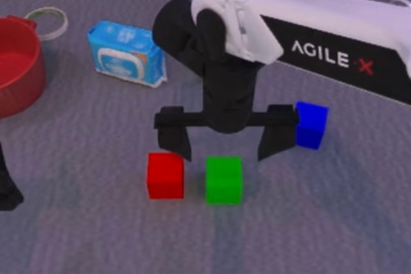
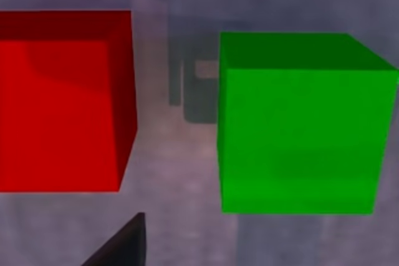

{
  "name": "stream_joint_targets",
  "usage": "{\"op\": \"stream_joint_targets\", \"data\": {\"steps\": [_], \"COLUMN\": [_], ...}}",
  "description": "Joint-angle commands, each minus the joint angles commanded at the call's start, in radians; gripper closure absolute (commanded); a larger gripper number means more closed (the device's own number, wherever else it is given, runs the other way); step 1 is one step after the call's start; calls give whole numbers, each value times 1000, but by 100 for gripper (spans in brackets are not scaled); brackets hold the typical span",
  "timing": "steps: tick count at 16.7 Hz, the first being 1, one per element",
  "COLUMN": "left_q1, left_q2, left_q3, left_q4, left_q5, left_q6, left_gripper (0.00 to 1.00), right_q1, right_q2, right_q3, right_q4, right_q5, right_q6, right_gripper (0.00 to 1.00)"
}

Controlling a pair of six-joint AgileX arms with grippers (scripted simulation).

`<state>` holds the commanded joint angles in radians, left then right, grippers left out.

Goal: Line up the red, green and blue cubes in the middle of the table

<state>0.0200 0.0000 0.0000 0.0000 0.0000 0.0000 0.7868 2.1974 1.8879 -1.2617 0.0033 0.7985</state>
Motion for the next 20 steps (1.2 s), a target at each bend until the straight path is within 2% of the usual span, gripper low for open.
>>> {"op": "stream_joint_targets", "data": {"steps": [4,8,11,17,20], "left_q1": [0,0,0,0,0], "left_q2": [0,0,0,0,0], "left_q3": [0,0,0,0,0], "left_q4": [0,0,0,0,0], "left_q5": [0,0,0,0,0], "left_q6": [0,0,0,0,0], "left_gripper": [0,0,0,0,0], "right_q1": [-13,-65,-122,-254,-315], "right_q2": [9,24,38,55,51], "right_q3": [9,23,29,19,11], "right_q4": [-3,-6,-10,-12,-4], "right_q5": [1,2,1,-4,-4], "right_q6": [-62,-281,-540,-1172,-1430], "right_gripper": [0,0,0,0,0]}}
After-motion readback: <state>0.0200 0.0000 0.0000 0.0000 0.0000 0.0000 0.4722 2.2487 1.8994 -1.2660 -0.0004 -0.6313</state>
